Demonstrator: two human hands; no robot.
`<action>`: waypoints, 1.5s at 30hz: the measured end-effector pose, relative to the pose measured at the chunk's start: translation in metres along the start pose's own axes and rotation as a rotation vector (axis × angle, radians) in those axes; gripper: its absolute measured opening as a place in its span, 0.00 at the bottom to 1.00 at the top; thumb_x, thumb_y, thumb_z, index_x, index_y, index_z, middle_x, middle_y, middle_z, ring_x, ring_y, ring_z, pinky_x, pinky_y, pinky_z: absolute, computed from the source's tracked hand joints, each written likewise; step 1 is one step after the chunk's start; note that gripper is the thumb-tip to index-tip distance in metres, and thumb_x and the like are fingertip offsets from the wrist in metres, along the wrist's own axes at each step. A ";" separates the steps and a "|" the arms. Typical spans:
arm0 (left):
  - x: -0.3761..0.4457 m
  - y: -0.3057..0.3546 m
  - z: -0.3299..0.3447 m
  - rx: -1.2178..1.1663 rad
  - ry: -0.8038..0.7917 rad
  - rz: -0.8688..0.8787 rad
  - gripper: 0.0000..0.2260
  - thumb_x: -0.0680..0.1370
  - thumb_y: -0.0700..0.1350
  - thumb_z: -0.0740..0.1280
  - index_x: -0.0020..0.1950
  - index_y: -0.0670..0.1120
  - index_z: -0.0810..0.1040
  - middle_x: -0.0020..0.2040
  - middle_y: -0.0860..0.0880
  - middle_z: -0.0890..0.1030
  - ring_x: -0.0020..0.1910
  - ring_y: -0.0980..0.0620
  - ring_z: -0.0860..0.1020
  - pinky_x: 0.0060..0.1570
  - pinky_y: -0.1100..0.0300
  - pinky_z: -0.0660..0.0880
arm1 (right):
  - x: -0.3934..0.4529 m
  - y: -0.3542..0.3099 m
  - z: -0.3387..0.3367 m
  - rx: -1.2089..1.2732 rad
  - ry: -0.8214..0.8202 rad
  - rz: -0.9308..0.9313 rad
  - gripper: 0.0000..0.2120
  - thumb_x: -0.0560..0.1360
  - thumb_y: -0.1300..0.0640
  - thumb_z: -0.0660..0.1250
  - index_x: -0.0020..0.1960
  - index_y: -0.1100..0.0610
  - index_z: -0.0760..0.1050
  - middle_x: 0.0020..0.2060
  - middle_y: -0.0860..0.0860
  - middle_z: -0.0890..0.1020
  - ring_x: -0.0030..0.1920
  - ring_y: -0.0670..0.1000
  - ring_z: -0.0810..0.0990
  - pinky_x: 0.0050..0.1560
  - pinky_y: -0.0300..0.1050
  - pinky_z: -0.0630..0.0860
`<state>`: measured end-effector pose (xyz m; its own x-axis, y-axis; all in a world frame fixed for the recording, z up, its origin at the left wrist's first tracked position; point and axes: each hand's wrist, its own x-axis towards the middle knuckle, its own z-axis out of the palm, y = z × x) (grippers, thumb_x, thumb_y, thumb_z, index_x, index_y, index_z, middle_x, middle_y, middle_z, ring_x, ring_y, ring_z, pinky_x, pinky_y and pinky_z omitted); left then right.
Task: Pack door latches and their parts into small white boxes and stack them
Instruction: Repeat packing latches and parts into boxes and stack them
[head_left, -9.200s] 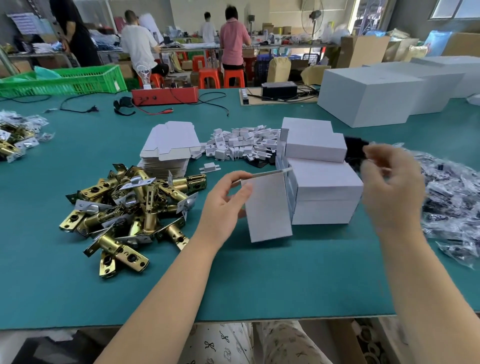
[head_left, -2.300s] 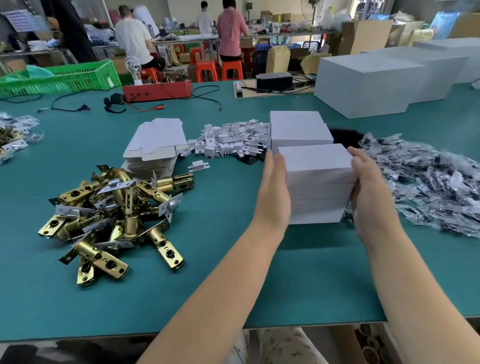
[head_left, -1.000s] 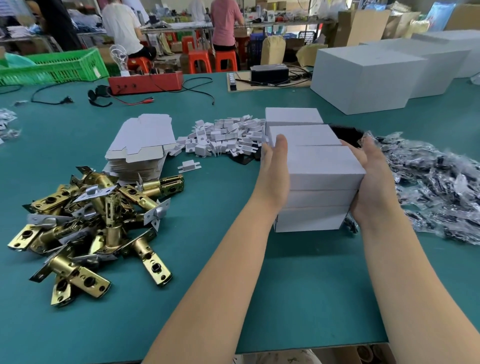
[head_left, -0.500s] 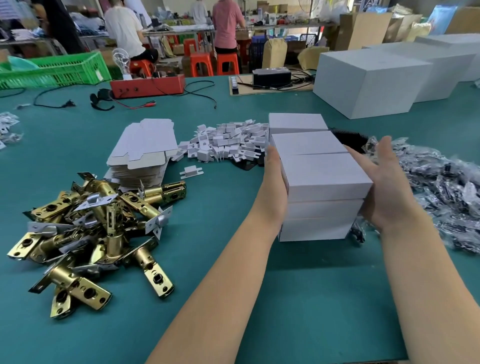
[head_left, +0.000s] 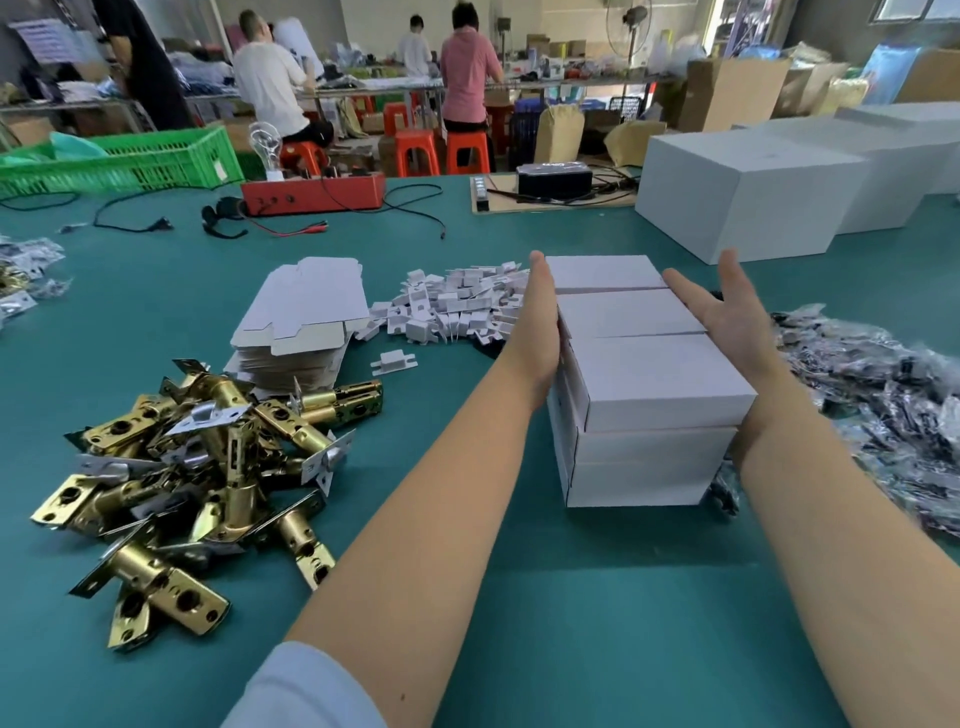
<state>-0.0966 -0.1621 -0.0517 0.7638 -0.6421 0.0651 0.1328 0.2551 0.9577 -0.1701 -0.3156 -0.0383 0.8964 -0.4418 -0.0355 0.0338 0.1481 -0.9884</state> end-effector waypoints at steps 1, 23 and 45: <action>0.000 -0.002 0.004 -0.031 -0.006 -0.019 0.34 0.81 0.65 0.39 0.72 0.47 0.70 0.69 0.45 0.75 0.67 0.48 0.74 0.67 0.51 0.69 | 0.001 0.002 -0.003 0.069 -0.036 -0.006 0.32 0.80 0.36 0.46 0.74 0.58 0.63 0.51 0.45 0.82 0.46 0.42 0.83 0.35 0.35 0.79; -0.067 0.055 -0.140 1.873 0.662 -0.262 0.09 0.75 0.31 0.62 0.40 0.45 0.71 0.33 0.48 0.67 0.40 0.45 0.70 0.39 0.56 0.68 | -0.166 0.049 0.110 -0.651 -0.280 -0.921 0.10 0.74 0.55 0.62 0.50 0.57 0.79 0.41 0.44 0.80 0.45 0.45 0.78 0.48 0.39 0.73; -0.162 -0.032 -0.072 1.154 0.291 0.063 0.37 0.70 0.63 0.70 0.74 0.49 0.64 0.69 0.53 0.69 0.67 0.50 0.64 0.63 0.57 0.62 | -0.103 0.101 0.130 0.832 -0.364 0.383 0.31 0.74 0.35 0.56 0.57 0.58 0.81 0.56 0.59 0.82 0.52 0.58 0.83 0.53 0.52 0.77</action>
<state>-0.1791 -0.0143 -0.1128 0.8830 -0.4257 0.1980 -0.4430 -0.6160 0.6514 -0.2017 -0.1395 -0.1155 0.9883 0.0447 -0.1456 -0.1119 0.8614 -0.4954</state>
